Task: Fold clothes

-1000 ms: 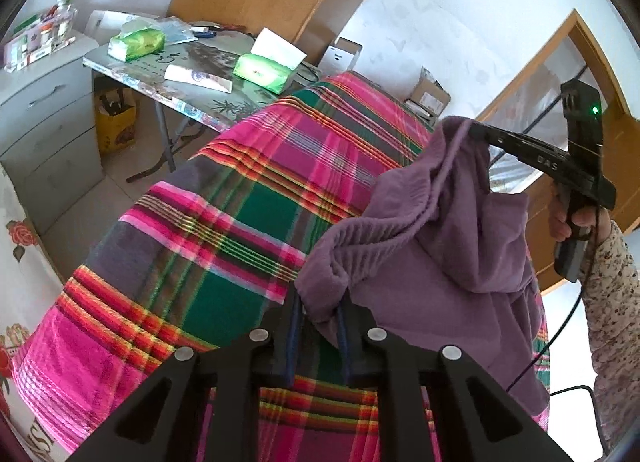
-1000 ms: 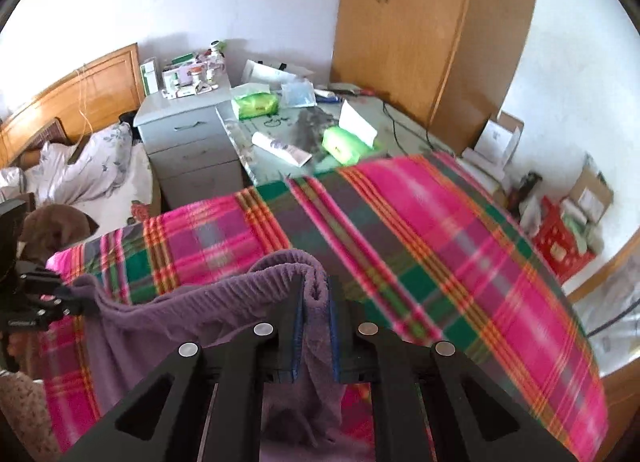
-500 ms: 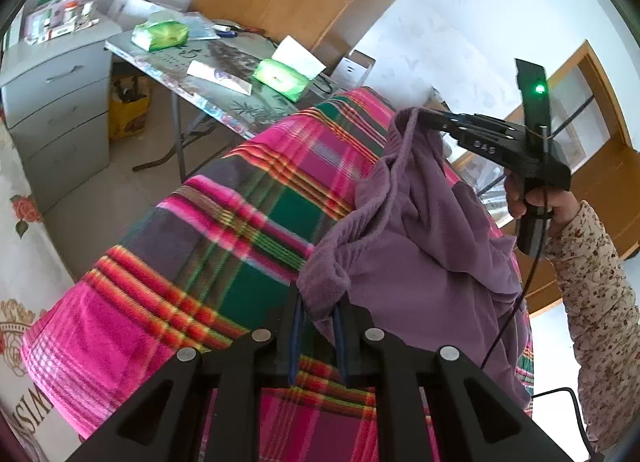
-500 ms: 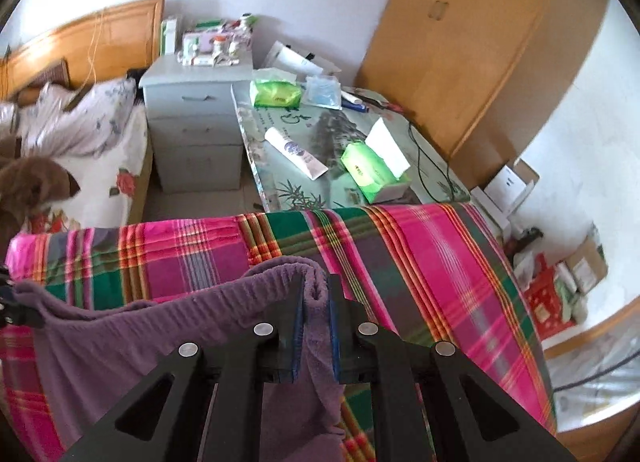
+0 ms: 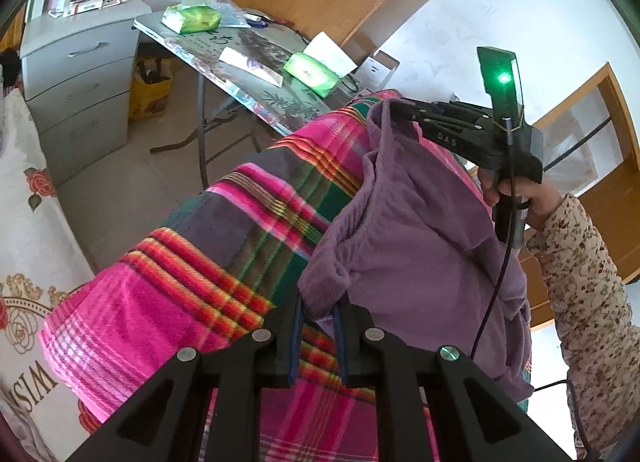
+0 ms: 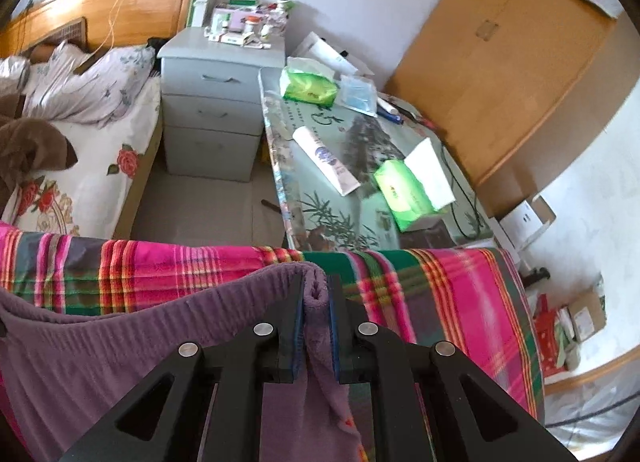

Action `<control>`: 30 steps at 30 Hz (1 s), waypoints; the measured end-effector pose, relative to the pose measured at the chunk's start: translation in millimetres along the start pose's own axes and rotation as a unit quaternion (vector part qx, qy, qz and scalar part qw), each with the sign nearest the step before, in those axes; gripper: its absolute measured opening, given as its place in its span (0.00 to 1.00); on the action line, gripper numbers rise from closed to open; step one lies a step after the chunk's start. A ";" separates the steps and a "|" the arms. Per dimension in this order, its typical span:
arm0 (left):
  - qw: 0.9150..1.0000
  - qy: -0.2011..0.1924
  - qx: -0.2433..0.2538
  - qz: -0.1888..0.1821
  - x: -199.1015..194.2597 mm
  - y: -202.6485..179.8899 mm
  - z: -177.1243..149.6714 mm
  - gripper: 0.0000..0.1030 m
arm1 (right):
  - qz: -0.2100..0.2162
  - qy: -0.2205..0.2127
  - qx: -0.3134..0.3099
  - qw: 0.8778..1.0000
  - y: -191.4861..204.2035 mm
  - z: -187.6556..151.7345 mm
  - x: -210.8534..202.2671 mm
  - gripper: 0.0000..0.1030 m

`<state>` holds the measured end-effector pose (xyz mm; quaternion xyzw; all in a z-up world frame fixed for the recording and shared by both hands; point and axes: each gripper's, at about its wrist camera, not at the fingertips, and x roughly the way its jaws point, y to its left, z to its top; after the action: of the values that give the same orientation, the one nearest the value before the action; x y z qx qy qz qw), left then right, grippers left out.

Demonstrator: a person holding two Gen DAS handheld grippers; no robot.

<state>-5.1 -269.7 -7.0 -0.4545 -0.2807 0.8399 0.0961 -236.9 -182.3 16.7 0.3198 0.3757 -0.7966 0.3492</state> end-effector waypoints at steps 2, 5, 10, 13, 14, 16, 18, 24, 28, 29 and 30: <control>1.000 0.000 -0.001 0.003 -0.6 1.9 -0.4 0.14 | 0.002 0.002 0.003 1.000 1.8 0.4 6.3 0.11; 1.000 0.000 -0.006 0.008 -1.9 5.8 -0.1 0.14 | 0.007 0.005 0.008 1.000 3.8 0.9 15.2 0.11; 1.000 0.004 -0.006 0.015 1.2 7.8 0.2 0.14 | 0.008 0.013 0.017 1.000 6.3 1.8 19.8 0.12; 1.000 0.007 -0.004 0.018 0.9 6.7 -0.4 0.16 | 0.011 0.020 0.027 0.999 3.7 2.5 18.3 0.17; 1.000 0.007 -0.006 0.019 0.7 6.6 -0.7 0.17 | 0.012 0.023 0.032 0.999 1.9 2.6 16.7 0.18; 1.000 0.009 0.003 0.024 0.4 4.2 -1.2 0.17 | 0.009 0.019 0.049 0.999 -3.6 2.3 6.6 0.23; 0.999 0.009 0.004 0.032 -0.3 3.3 -1.3 0.18 | 0.006 0.023 0.061 0.998 -9.0 -0.9 -2.8 0.25; 0.999 -0.005 0.000 0.054 -15.2 6.1 -2.0 0.18 | -0.014 0.019 0.107 0.994 -30.4 -18.9 -45.5 0.25; 0.998 -0.023 0.014 0.058 -30.6 -0.2 -4.4 0.18 | -0.025 0.006 0.146 0.989 -47.6 -43.9 -91.4 0.25; 0.998 -0.028 0.021 0.059 -33.9 -3.6 -5.7 0.18 | -0.032 0.002 0.156 0.987 -51.6 -52.1 -104.3 0.25; 0.997 -0.034 0.028 0.060 -37.0 -7.0 -7.1 0.18 | -0.036 -0.004 0.170 0.985 -55.2 -63.1 -118.5 0.25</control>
<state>21.1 -276.6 20.2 -0.4391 -0.2320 0.8666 0.0487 -199.9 -66.8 96.5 0.3576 0.2445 -0.8624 0.2619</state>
